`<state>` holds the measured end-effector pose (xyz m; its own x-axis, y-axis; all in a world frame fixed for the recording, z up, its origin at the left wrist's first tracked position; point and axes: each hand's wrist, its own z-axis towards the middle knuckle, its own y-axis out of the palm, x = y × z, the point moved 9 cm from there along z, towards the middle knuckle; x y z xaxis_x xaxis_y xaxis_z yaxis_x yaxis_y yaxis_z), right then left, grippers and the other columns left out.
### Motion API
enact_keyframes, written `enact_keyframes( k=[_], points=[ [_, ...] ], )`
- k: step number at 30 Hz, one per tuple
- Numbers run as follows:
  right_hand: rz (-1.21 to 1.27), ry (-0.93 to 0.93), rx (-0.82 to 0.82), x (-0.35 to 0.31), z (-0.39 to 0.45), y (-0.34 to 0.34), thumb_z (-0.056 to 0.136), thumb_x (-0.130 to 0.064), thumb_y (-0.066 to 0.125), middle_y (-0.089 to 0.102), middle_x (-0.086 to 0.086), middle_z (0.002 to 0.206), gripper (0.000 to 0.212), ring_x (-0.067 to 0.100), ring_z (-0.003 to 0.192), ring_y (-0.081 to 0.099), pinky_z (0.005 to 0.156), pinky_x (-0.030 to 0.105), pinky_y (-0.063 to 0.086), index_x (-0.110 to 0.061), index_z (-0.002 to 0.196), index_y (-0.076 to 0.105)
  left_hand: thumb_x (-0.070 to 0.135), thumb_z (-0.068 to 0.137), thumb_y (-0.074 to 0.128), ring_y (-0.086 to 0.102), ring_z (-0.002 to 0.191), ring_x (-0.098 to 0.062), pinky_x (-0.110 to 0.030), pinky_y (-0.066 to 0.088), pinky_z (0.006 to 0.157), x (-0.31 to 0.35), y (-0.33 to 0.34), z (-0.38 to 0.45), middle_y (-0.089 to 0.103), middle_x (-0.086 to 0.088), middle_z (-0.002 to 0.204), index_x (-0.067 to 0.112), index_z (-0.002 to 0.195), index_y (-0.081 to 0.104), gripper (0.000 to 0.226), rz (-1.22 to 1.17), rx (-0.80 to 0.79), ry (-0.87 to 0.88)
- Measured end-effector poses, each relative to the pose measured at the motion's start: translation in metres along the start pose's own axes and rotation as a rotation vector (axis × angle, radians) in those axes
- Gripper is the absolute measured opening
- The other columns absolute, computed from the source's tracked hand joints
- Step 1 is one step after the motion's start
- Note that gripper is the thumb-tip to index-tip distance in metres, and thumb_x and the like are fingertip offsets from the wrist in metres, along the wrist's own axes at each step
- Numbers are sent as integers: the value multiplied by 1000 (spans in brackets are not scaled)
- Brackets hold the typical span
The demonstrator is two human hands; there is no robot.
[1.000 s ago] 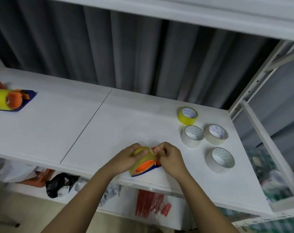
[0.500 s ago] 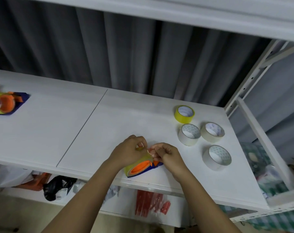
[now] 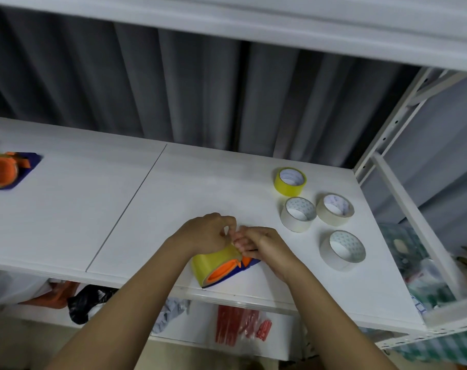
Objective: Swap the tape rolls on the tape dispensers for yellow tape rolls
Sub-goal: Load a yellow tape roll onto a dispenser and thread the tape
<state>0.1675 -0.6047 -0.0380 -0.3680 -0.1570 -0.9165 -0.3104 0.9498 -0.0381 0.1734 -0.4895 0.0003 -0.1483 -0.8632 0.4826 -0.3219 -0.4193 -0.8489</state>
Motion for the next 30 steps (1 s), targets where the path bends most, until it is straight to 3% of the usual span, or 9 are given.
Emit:
enact_keyframes(
  k=[4,8,13,15,17,20,22,26,30],
  points=[
    [-227,-89,-86,-11,-1,6,87,-19,66,60,-2,65,13,8,62,55,66,22,48,-10,77,69,31,91,51,57,85,-17,-32,48,75,-5,2,1,60,0,102,25,95,53,8,-78,-31,-9],
    [-389,-190,-26,-20,3,3,86,-15,67,61,-13,52,20,1,53,56,67,25,48,-21,67,67,30,96,47,53,82,-11,-22,43,69,-18,11,2,58,0,103,26,102,51,9,-312,-40,-39],
    [-201,-62,49,3,5,-3,84,-3,63,65,4,61,18,19,61,63,71,40,57,-12,69,70,57,93,38,49,71,-8,-23,36,62,-43,33,-1,52,5,79,19,90,52,41,-383,-25,-203],
    [-138,-39,65,14,2,-5,85,-8,66,67,5,63,14,17,63,65,65,33,59,-10,73,73,62,89,39,48,68,-11,-25,36,62,-45,35,0,51,3,74,17,81,51,47,-378,5,-213],
    [-116,-53,130,17,0,-13,84,-9,66,69,6,62,16,17,62,66,60,29,57,-12,71,74,64,86,43,48,66,-12,-26,36,62,-43,36,0,50,2,71,17,74,49,50,-403,13,-198],
    [-102,-76,265,15,1,-29,81,-5,66,70,12,67,22,25,66,65,68,37,56,-14,62,72,63,84,50,44,57,-7,-22,33,57,-39,35,-2,46,7,63,22,63,46,46,-417,25,-180],
    [-85,-92,317,14,2,-34,80,-2,65,69,12,67,24,23,65,64,67,33,54,-12,59,72,59,84,54,38,51,-4,-21,29,53,-34,31,-1,40,9,58,24,57,41,45,-401,52,-156],
    [-81,-128,305,12,3,-37,82,-1,63,69,0,59,38,9,60,64,61,18,49,-19,50,71,52,84,58,33,51,-8,-23,27,52,-27,23,-1,37,7,57,21,59,39,44,-378,85,-129],
    [-248,-200,274,3,2,-35,82,1,60,68,14,76,22,22,74,61,72,30,47,-9,65,69,57,81,60,36,55,-9,-24,27,54,-27,22,-2,37,8,58,22,58,39,47,-360,76,-110]
  ],
)
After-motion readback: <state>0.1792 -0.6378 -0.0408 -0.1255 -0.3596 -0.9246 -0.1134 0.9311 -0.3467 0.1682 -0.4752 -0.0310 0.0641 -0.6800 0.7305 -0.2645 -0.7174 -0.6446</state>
